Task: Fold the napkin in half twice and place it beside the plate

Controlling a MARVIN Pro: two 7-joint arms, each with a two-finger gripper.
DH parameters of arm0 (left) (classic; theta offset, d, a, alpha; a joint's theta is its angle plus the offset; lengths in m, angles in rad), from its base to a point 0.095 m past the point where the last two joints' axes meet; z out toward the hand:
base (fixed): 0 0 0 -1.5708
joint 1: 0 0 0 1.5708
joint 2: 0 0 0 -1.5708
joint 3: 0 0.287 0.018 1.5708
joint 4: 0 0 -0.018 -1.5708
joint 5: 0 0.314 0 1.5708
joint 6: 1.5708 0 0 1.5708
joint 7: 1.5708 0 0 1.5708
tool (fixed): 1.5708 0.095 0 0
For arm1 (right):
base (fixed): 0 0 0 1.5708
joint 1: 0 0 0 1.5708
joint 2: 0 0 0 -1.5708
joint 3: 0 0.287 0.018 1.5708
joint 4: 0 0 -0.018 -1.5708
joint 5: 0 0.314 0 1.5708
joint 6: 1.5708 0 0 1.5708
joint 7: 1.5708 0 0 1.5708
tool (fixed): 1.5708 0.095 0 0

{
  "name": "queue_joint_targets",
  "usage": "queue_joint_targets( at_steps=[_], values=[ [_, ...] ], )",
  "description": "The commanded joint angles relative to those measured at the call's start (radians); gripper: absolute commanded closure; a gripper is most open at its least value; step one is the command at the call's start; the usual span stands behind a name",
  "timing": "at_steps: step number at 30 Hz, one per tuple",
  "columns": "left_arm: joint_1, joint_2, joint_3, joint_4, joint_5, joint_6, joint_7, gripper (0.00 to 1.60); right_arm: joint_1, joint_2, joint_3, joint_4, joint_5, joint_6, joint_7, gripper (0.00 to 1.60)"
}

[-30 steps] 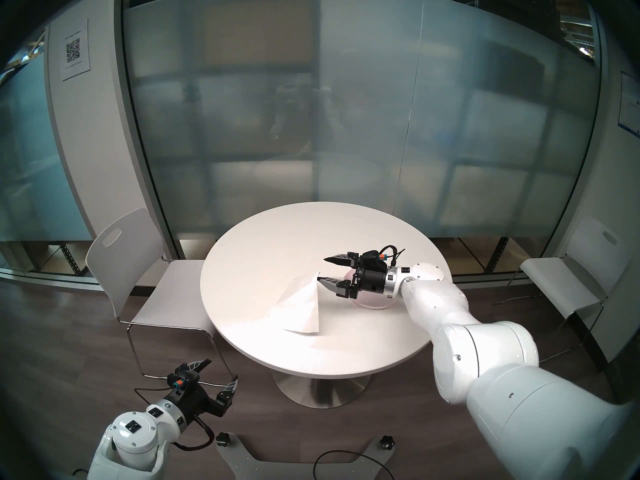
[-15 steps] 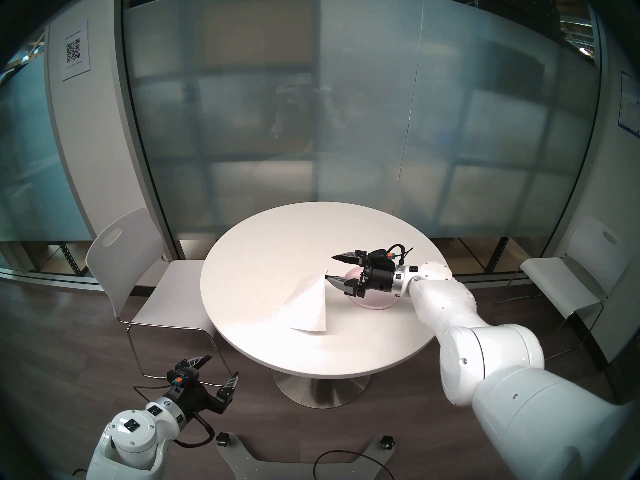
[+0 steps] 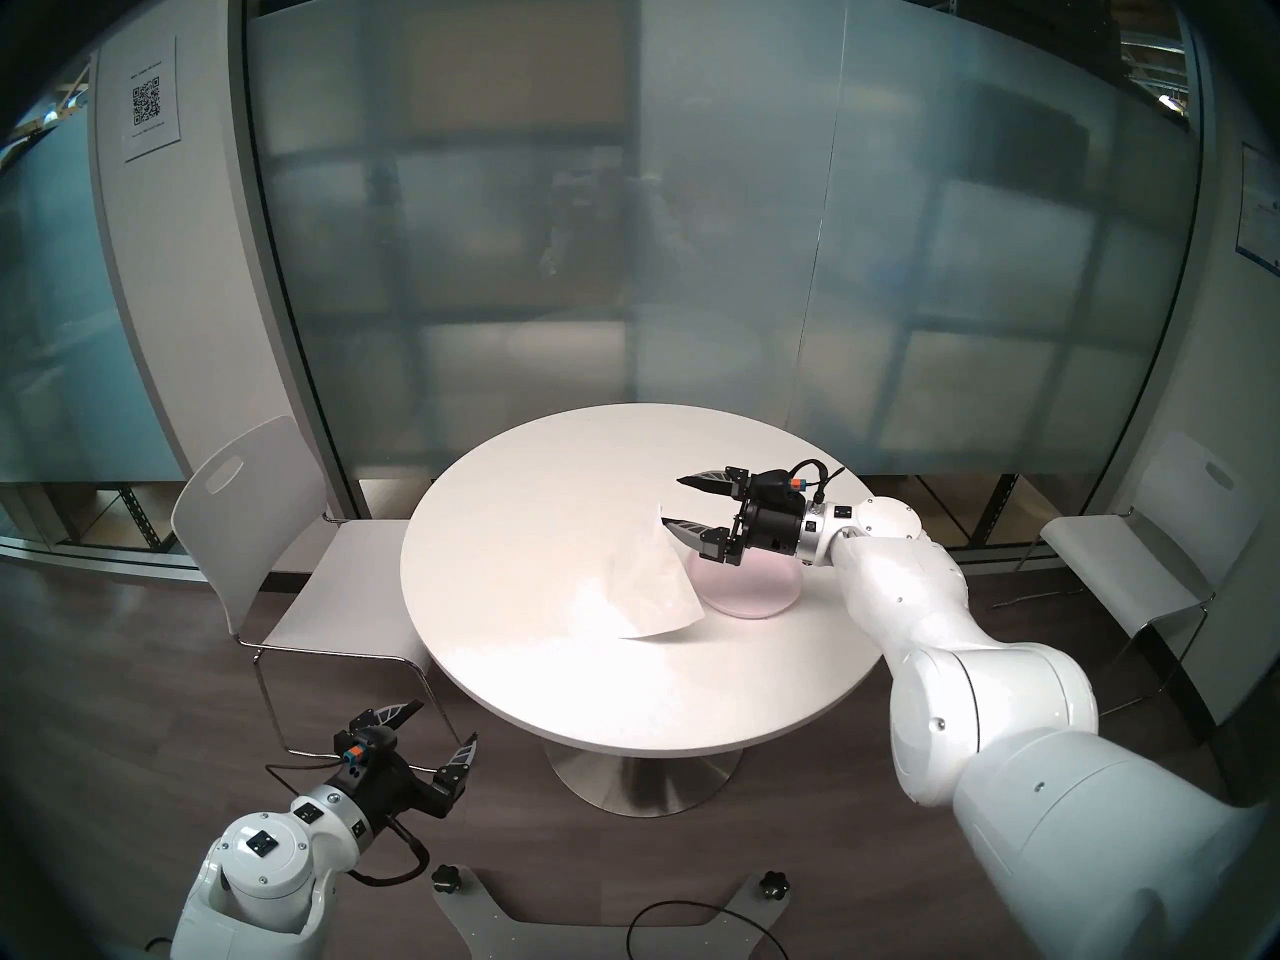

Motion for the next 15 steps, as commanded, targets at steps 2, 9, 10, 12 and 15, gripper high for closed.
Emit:
queue_joint_targets(
  at_steps=[2,9,10,12,15],
  values=[
    [-0.003,0.001,-0.007,-0.019,-0.005,-0.011,0.002,0.0,0.026,-0.032,-0.008,-0.082,0.029,0.002,0.085,0.0],
    [-0.001,0.005,-0.022,-0.017,-0.011,-0.012,0.003,0.0,0.001,-0.079,-0.037,-0.126,0.037,0.013,0.085,0.0],
    [0.0,0.006,-0.025,-0.016,-0.012,-0.013,0.003,0.0,-0.006,-0.087,-0.044,-0.13,0.038,0.017,0.085,0.0],
    [0.001,0.006,-0.028,-0.016,-0.012,-0.013,0.003,0.0,-0.011,-0.093,-0.05,-0.134,0.039,0.02,0.085,0.0],
    [0.006,0.008,-0.04,-0.015,-0.016,-0.015,0.003,0.0,-0.041,-0.12,-0.081,-0.152,0.042,0.042,0.085,0.0]
  ],
)
